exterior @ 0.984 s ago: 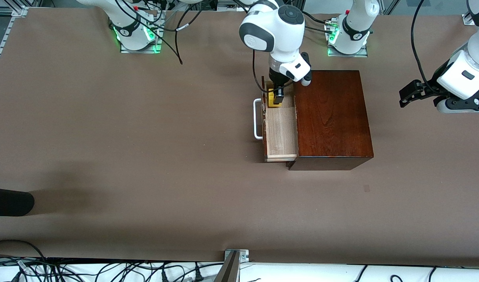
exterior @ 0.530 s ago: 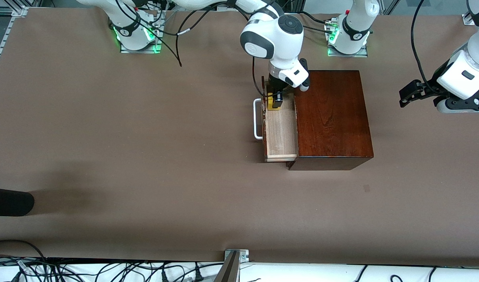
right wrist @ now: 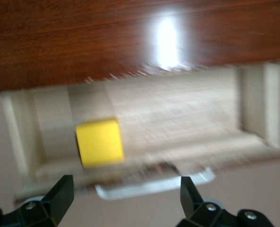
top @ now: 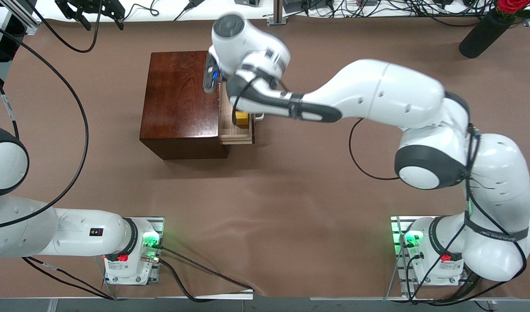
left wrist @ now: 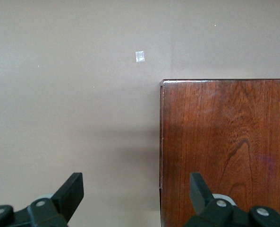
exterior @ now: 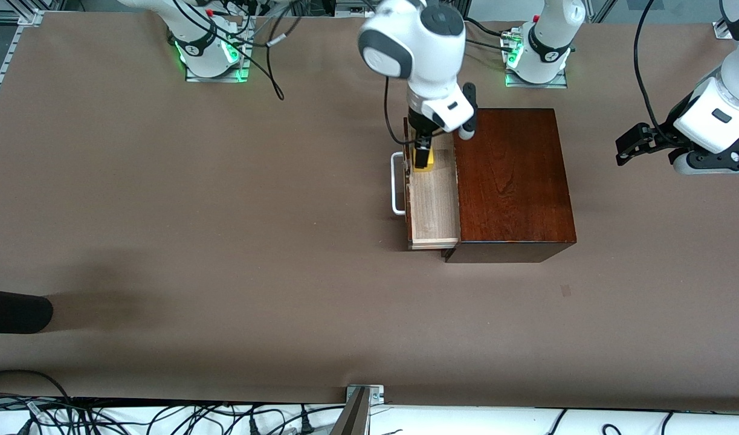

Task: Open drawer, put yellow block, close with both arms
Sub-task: 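Raise the right gripper away from the drawer toward its rest pose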

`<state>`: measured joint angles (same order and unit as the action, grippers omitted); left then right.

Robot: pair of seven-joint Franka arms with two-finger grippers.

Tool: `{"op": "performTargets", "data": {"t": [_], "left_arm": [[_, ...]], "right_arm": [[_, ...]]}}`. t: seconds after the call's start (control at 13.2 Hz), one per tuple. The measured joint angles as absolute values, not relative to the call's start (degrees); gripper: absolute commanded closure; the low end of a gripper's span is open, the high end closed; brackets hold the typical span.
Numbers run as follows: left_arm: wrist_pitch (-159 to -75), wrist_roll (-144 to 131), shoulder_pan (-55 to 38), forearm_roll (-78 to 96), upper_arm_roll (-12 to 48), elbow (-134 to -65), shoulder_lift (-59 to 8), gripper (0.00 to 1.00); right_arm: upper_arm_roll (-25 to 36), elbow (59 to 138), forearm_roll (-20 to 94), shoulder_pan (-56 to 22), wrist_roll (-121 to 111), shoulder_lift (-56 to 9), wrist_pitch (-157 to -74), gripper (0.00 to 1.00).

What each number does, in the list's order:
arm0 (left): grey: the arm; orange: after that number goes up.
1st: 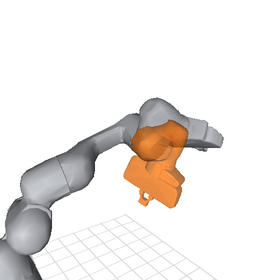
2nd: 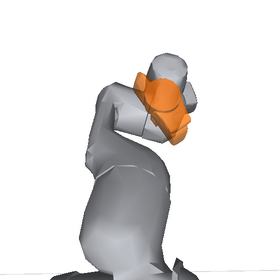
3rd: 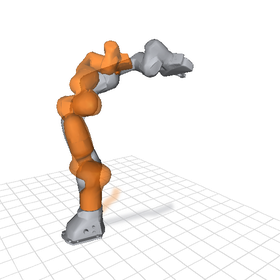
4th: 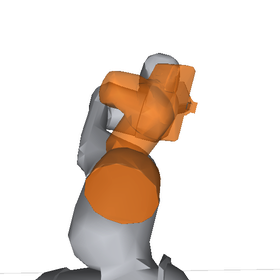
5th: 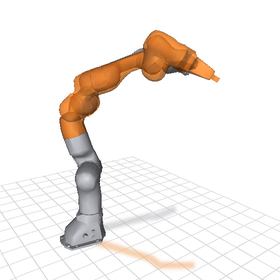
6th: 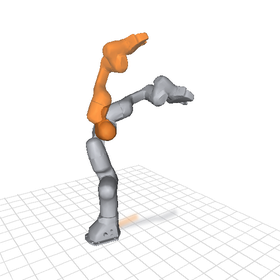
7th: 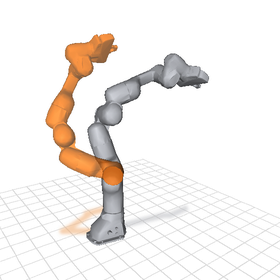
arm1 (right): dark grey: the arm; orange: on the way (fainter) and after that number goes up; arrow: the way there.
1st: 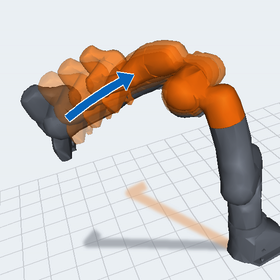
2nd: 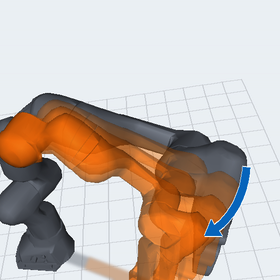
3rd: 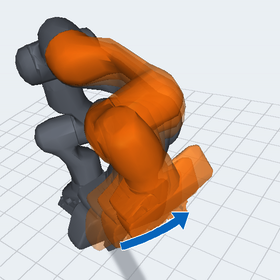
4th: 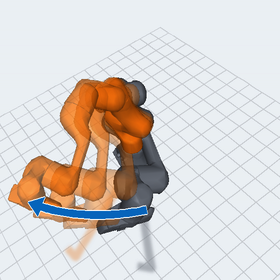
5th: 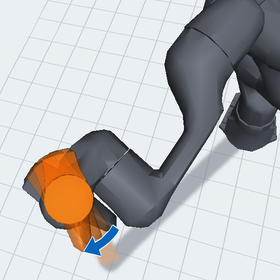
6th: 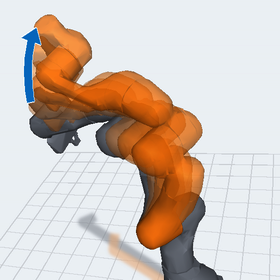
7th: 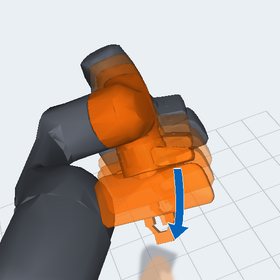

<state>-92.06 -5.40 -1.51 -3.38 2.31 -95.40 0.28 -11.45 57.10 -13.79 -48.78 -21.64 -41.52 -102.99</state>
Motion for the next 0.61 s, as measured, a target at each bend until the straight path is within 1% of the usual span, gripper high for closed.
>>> {"op": "performTargets", "data": {"t": [0.15, 0.38, 0.61], "left_arm": [[-92.1, -5.4, -1.5, -3.4, 2.3, -95.4, 0.3, 0.0], [-92.0, -5.4, -1.5, -3.4, 2.3, -95.4, 0.3, 0.0], [-92.0, -5.3, -1.5, -3.4, 2.4, -95.4, 0.3, 0.0]], "right_arm": [[-11.1, 56.6, -10.8, -44.0, -21.6, -35.6, -97.8, 0.0], [-11.0, 56.5, -8.6, -34.1, -22.0, -27.3, -93.2, 0.0], [-10.7, 56.7, -7.0, -25.2, -22.0, -21.8, -86.5, 0.0]]}}
